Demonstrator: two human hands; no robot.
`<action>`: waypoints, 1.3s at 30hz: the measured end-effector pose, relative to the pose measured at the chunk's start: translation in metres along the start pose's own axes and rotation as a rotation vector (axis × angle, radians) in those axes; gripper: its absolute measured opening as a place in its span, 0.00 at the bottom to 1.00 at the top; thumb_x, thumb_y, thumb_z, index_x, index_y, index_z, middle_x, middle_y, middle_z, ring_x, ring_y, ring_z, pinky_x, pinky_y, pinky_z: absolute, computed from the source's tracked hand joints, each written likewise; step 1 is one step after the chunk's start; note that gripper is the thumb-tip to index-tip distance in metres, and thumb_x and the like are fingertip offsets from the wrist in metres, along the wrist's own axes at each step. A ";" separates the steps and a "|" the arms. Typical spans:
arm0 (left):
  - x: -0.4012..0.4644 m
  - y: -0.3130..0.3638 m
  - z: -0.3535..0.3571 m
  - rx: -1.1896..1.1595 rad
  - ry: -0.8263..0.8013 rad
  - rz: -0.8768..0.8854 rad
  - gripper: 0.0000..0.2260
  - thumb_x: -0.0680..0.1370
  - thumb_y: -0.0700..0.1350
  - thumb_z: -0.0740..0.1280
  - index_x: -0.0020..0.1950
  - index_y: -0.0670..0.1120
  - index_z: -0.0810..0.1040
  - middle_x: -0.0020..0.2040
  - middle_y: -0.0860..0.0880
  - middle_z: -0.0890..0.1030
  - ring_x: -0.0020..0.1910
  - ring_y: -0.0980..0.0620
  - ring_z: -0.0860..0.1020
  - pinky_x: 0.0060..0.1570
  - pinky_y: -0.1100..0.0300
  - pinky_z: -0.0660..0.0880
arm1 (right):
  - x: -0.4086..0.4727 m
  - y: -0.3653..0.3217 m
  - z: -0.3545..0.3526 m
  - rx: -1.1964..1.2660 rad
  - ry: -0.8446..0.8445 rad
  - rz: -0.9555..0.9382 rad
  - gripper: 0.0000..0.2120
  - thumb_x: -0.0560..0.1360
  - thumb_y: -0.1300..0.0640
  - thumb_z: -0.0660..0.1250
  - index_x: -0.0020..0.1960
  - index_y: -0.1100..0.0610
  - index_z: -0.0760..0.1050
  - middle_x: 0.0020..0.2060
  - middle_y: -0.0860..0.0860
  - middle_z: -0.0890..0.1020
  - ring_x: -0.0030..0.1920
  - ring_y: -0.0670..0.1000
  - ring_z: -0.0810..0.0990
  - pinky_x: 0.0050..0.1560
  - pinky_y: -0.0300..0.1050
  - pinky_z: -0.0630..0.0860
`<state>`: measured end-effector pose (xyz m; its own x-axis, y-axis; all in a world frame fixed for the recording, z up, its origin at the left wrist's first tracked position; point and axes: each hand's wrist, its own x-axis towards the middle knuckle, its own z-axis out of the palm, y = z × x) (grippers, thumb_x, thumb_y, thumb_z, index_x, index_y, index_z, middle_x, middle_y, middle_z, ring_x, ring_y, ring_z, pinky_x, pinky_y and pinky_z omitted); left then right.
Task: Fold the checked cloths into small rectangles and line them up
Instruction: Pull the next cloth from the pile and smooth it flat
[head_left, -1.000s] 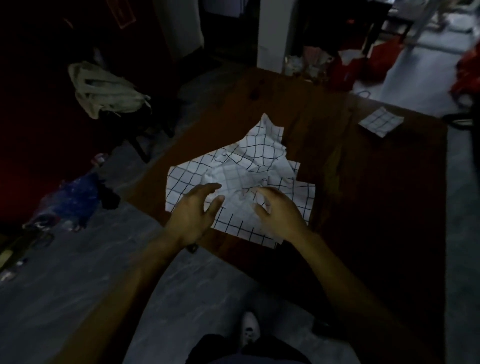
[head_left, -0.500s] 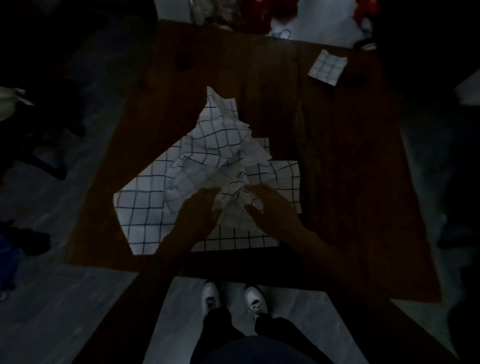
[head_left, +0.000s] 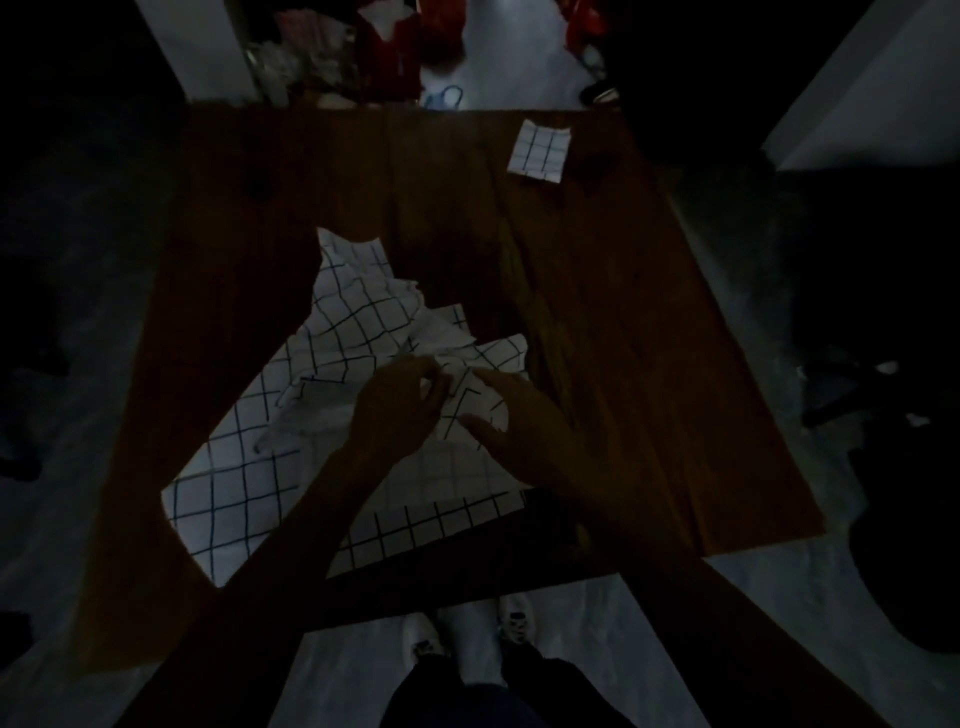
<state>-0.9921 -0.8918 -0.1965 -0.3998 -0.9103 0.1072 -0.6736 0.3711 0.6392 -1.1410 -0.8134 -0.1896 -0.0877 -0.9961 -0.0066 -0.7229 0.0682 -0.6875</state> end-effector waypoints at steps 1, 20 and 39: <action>0.007 0.011 -0.005 -0.012 0.019 0.024 0.07 0.77 0.43 0.65 0.44 0.40 0.80 0.41 0.45 0.79 0.40 0.51 0.74 0.39 0.60 0.69 | 0.001 -0.004 -0.007 0.022 0.011 0.006 0.30 0.73 0.51 0.71 0.71 0.59 0.66 0.65 0.55 0.74 0.64 0.52 0.72 0.63 0.40 0.66; 0.059 0.137 -0.099 0.127 0.254 0.243 0.10 0.77 0.45 0.67 0.54 0.41 0.79 0.50 0.43 0.80 0.49 0.45 0.78 0.51 0.58 0.73 | 0.038 -0.041 -0.133 0.049 0.521 -0.205 0.08 0.78 0.59 0.64 0.47 0.63 0.80 0.42 0.56 0.82 0.41 0.49 0.77 0.44 0.41 0.73; 0.076 0.165 -0.130 0.109 0.582 0.258 0.07 0.76 0.45 0.67 0.51 0.43 0.73 0.48 0.45 0.75 0.47 0.50 0.72 0.45 0.56 0.70 | 0.064 -0.068 -0.213 0.050 0.400 -0.017 0.07 0.75 0.54 0.67 0.38 0.53 0.77 0.37 0.50 0.80 0.39 0.47 0.76 0.37 0.36 0.67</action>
<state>-1.0529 -0.9232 0.0161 -0.1755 -0.7284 0.6623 -0.6726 0.5800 0.4596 -1.2436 -0.8700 0.0116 -0.3433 -0.8960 0.2815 -0.6930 0.0393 -0.7199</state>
